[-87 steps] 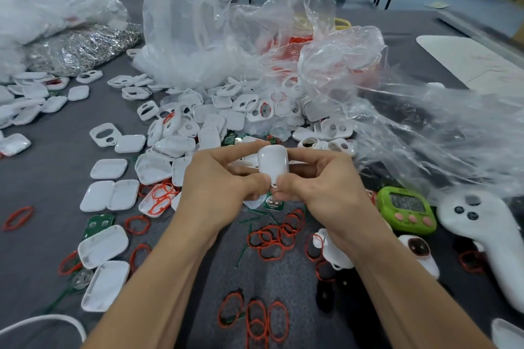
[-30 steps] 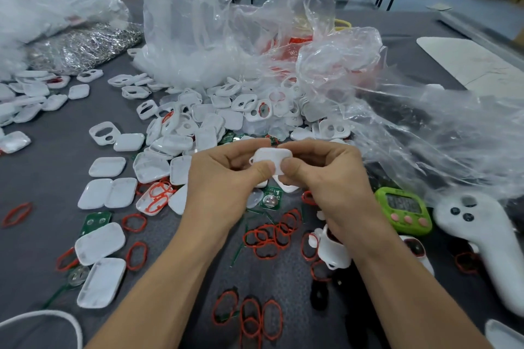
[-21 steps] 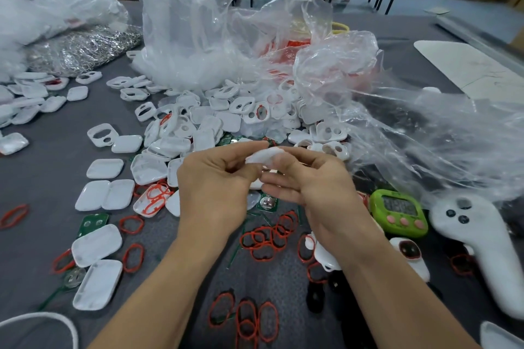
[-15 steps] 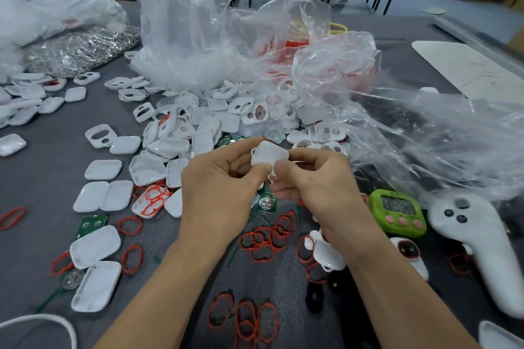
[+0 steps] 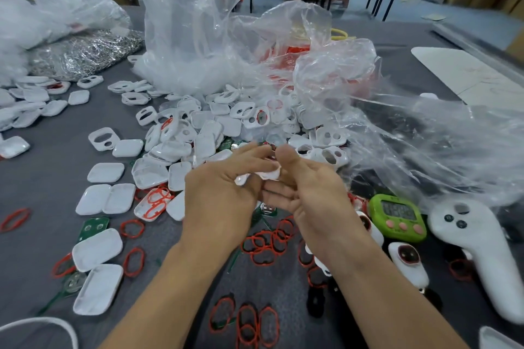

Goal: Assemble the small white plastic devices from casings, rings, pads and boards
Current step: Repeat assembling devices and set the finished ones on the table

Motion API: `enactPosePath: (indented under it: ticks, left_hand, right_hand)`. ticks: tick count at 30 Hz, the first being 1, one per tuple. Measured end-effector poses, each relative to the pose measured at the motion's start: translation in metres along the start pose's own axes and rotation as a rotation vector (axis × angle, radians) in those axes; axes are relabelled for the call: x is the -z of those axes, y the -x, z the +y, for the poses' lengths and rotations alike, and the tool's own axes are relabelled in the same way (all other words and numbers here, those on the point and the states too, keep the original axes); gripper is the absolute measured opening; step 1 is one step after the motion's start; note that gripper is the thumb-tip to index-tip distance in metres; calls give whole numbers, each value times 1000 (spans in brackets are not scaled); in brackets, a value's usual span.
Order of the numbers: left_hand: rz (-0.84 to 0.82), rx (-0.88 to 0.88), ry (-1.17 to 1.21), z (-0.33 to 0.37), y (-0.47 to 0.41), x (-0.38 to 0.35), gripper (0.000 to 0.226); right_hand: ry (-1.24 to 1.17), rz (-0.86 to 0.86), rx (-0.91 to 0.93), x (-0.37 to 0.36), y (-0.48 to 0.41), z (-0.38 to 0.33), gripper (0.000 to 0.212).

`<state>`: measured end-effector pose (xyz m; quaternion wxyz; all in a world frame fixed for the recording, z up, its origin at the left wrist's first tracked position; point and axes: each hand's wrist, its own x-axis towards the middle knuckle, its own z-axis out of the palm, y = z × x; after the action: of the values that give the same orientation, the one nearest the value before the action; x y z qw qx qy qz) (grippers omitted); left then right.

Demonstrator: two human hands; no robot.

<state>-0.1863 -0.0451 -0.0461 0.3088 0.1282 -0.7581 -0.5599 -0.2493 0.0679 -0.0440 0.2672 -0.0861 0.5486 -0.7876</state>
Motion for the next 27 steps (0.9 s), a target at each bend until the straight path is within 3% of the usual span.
enactPosePath:
  ticks: [2, 4, 6, 8, 10, 16, 21, 27]
  left_hand:
    - [-32, 45, 45, -1, -3, 0, 65]
    - [-32, 163, 245, -3, -9, 1, 72]
    - [-58, 258, 345, -4, -12, 3, 60]
    - [-134, 296, 340, -4, -10, 3, 37]
    - [-176, 286, 320, -2, -7, 2, 29]
    - [-155, 291, 335, 0, -5, 1, 25]
    - [-135, 343, 353, -1, -8, -1, 23]
    - [-28, 281, 234, -4, -9, -4, 18]
  right_hand:
    - [-66, 25, -23, 4, -2, -4, 18]
    - [-76, 70, -39, 6, -3, -8, 25]
    - [7, 99, -31, 9, -4, -10, 25]
    - [114, 87, 10, 7, -1, -11, 27]
    - [192, 88, 67, 6, 1, -10, 27]
    - [300, 115, 136, 6, 3, -9, 33]
    - [350, 20, 131, 7, 2, -10, 24]
    - [445, -52, 145, 8, 6, -9, 35]
